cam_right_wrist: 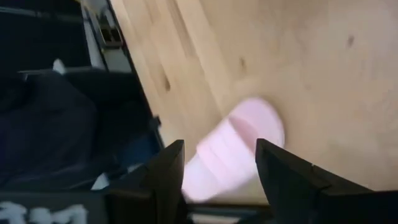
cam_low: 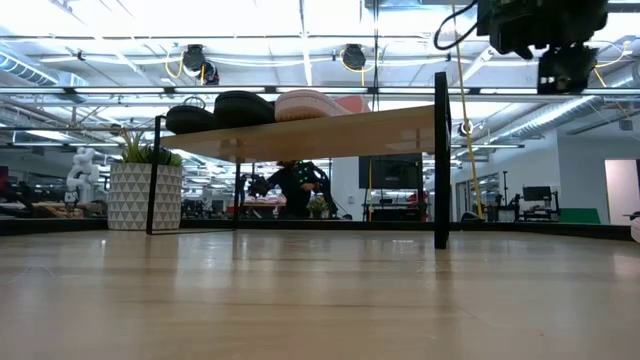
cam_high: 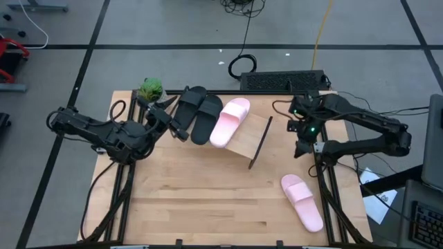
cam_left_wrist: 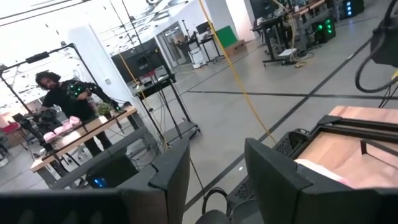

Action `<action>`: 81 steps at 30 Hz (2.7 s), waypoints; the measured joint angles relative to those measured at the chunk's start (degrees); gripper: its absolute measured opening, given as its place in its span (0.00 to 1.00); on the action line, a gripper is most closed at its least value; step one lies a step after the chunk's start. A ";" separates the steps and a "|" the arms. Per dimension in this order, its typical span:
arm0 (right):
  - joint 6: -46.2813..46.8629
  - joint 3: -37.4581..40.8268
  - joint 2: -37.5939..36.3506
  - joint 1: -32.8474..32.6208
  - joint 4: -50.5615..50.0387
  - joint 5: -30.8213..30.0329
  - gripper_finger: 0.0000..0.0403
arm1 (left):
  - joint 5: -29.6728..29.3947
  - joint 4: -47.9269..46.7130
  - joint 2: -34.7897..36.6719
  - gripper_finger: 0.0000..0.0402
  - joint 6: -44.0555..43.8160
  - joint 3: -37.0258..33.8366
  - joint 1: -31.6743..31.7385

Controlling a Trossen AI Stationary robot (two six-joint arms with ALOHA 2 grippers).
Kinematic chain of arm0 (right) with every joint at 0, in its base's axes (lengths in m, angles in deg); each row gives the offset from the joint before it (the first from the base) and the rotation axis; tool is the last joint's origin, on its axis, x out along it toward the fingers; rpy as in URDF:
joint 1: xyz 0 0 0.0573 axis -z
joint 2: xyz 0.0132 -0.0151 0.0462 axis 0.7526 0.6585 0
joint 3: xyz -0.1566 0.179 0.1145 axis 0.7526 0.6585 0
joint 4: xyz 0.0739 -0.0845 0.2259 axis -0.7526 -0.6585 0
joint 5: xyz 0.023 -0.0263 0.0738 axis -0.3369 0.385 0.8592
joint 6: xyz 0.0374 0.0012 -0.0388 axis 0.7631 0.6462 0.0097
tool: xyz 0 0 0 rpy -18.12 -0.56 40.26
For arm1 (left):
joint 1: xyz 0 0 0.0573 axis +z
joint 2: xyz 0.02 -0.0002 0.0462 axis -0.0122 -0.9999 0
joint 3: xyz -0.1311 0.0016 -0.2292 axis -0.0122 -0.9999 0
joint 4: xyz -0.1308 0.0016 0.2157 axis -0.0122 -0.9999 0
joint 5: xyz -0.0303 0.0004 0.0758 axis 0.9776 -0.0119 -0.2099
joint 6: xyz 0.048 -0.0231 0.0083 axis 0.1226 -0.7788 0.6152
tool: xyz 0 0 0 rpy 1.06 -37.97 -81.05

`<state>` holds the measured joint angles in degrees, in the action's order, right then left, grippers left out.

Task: Pick and place slides into the shelf
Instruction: Put the pink slide on the shelf

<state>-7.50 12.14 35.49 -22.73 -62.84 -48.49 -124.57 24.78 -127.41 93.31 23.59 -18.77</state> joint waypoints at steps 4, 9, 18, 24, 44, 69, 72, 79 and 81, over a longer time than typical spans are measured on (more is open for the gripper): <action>-0.19 0.00 1.67 -3.38 -2.50 -0.22 0.46 | 0.00 -0.05 0.00 0.40 -0.01 0.00 0.00; -3.55 0.00 3.78 -7.97 -2.66 -5.11 0.46 | 0.01 -0.21 -0.02 0.40 0.00 0.00 -0.13; -10.43 0.15 7.40 -14.78 -3.11 -10.45 0.46 | 0.02 -0.23 -0.02 0.40 0.67 0.00 -0.17; -12.96 4.59 7.37 -17.33 -2.88 -11.93 0.46 | 0.02 -0.25 -0.02 0.40 0.94 0.00 -0.17; -17.02 13.55 7.37 -26.70 5.43 -10.10 0.46 | -0.02 -1.67 -0.02 0.40 0.72 -0.02 -0.17; -11.82 19.82 7.40 -33.30 20.30 -4.23 0.46 | -0.04 -1.65 -0.02 0.40 -0.07 -0.02 -0.17; -11.80 19.82 7.39 -34.13 21.87 -4.28 0.46 | -0.04 -1.65 -0.02 0.40 -0.17 -0.02 -0.17; -9.88 21.22 7.53 -35.34 25.12 -4.30 0.46 | 0.00 -1.63 -0.02 0.40 -0.83 -0.02 -0.20; -9.87 21.22 7.74 -35.36 25.26 -4.31 0.46 | 0.00 -1.65 -0.02 0.40 -0.83 -0.04 -0.20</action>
<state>-17.38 33.37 43.24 -58.09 -37.59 -52.80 -124.57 23.13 -127.43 92.48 23.54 -18.96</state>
